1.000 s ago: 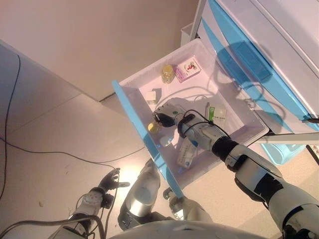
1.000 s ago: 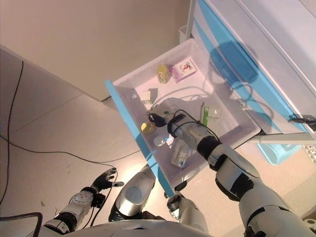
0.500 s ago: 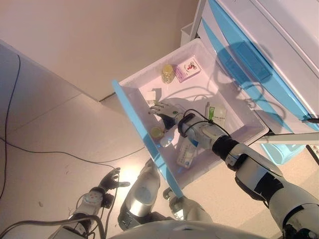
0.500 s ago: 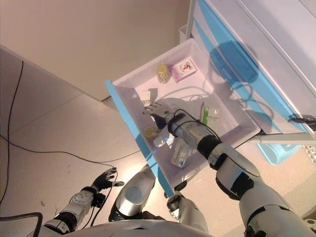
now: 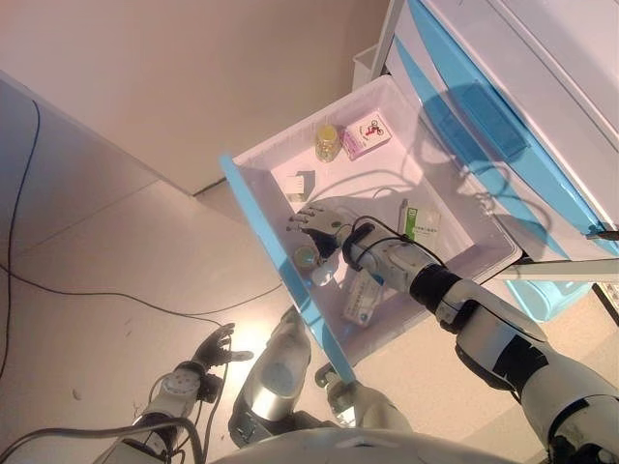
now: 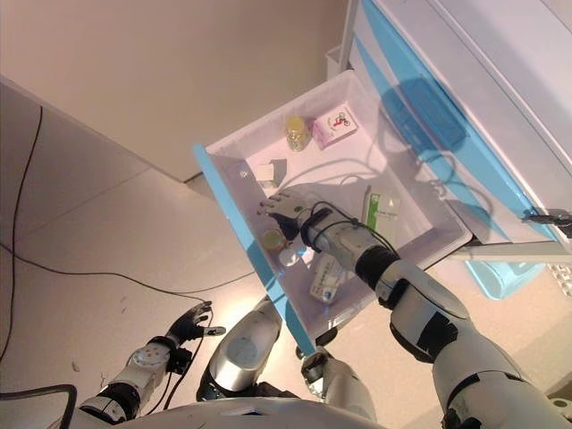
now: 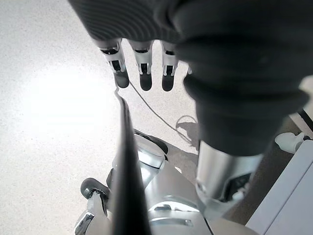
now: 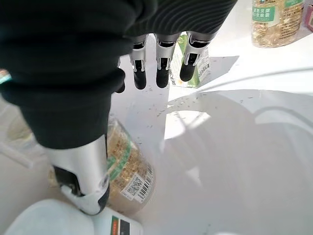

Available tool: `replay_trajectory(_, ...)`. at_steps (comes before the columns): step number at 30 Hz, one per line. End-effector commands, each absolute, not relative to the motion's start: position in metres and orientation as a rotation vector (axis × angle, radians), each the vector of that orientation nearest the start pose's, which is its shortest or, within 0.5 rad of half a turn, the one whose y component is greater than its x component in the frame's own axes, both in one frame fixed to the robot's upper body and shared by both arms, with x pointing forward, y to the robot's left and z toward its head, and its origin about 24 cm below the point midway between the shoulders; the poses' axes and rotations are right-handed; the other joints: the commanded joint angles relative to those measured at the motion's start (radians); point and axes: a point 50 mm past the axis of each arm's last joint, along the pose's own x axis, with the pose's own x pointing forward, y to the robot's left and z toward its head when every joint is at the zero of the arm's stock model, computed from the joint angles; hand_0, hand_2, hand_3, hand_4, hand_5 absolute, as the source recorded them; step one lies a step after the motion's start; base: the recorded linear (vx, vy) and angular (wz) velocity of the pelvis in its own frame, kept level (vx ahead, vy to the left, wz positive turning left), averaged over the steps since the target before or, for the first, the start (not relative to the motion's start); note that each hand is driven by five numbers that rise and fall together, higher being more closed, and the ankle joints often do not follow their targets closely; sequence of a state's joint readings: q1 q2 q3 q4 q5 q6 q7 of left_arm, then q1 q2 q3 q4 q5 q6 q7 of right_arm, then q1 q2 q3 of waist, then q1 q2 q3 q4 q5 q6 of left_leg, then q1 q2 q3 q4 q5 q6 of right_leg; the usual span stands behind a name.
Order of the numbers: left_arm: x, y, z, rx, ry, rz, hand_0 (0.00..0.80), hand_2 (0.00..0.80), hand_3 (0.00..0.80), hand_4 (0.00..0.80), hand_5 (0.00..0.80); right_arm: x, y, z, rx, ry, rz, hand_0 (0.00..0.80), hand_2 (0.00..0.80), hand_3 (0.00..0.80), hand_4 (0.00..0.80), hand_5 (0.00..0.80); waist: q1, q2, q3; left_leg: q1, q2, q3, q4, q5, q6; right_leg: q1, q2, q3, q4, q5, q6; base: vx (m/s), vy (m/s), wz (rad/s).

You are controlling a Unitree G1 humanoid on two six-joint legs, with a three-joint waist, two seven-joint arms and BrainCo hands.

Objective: Open the drawer and pick up the medicine

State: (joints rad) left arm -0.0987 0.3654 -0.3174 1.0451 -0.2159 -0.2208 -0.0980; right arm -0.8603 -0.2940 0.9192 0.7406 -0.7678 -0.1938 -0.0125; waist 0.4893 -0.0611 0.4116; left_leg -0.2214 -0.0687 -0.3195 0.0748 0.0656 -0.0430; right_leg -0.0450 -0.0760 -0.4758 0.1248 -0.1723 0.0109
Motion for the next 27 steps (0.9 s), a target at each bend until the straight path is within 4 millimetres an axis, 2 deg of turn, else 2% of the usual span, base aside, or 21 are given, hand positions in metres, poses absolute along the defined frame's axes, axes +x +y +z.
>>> replay_trajectory(1,0.1712,0.2432,-0.1174,0.294,0.788,-0.127,0.0,0.0,0.0,0.0,0.0,0.3216,0.0016,0.0726,-1.484,-0.579,0.909,0.0,0.0,0.0,0.0,0.0,0.01,-0.006,0.01,0.012,-0.074,0.008,-0.03,-0.046,0.075,-0.1,-0.084,0.108,0.059,0.141,0.111,0.0,0.0,0.0)
replay_trajectory(7,0.1729,0.2448,-0.1163,0.299,0.787,-0.125,0.0,0.0,0.0,0.0,0.0,0.3167,0.0051,0.0683,-1.494,-0.573,0.958,0.0,0.0,0.0,0.0,0.0,0.009,-0.013,0.009,0.014,-0.073,0.01,-0.031,-0.048,0.075,-0.101,-0.081,0.111,0.057,0.143,0.112,0.0,0.0,0.0)
replay_trajectory(9,0.1734,0.245,-0.1159,0.301,0.785,-0.124,0.0,0.0,0.0,0.0,0.0,0.3163,0.0051,0.0672,-1.499,-0.57,0.961,0.097,0.097,0.097,0.097,0.097,0.009,-0.014,0.01,0.014,-0.072,0.011,-0.031,-0.048,0.075,-0.1,-0.081,0.11,0.056,0.143,0.112,0.0,0.0,0.0)
replay_trajectory(11,0.1739,0.2454,-0.1156,0.301,0.782,-0.123,0.0,0.0,0.0,0.0,0.0,0.3161,0.005,0.0657,-1.503,-0.567,0.963,0.496,0.496,0.496,0.496,0.496,0.01,-0.015,0.01,0.012,-0.072,0.012,-0.031,-0.048,0.075,-0.1,-0.08,0.11,0.054,0.142,0.112,0.0,0.0,0.0)
replay_trajectory(12,0.1737,0.2452,-0.1157,0.302,0.782,-0.123,0.0,0.0,0.0,0.0,0.0,0.316,0.0051,0.065,-1.506,-0.565,0.965,0.543,0.543,0.543,0.543,0.543,0.01,-0.016,0.01,0.013,-0.071,0.012,-0.031,-0.048,0.075,-0.099,-0.079,0.109,0.053,0.142,0.112,0.0,0.0,0.0)
replay_trajectory(13,0.1734,0.2454,-0.1157,0.303,0.782,-0.123,0.0,0.0,0.0,0.0,0.0,0.3157,0.0049,0.0644,-1.508,-0.566,0.965,0.744,0.744,0.744,0.744,0.744,0.01,-0.016,0.01,0.013,-0.071,0.012,-0.032,-0.048,0.075,-0.098,-0.079,0.109,0.052,0.142,0.111,0.0,0.0,0.0)
replay_trajectory(14,0.1734,0.2457,-0.1156,0.304,0.782,-0.123,0.0,0.0,0.0,0.0,0.0,0.3158,0.0042,0.0638,-1.508,-0.57,0.964,0.8,0.8,0.8,0.8,0.8,0.011,-0.017,0.01,0.013,-0.071,0.011,-0.032,-0.048,0.075,-0.099,-0.078,0.109,0.052,0.142,0.112,0.0,0.0,0.0)
replay_trajectory(27,0.1704,0.2481,-0.1166,0.313,0.793,-0.12,0.0,0.0,0.0,0.0,0.0,0.3163,0.0008,0.0629,-1.532,-0.577,0.948,0.8,0.8,0.8,0.8,0.8,0.009,-0.027,0.001,0.024,-0.071,0.01,-0.036,-0.049,0.077,-0.088,-0.075,0.114,0.048,0.144,0.113,0.0,0.0,0.0)
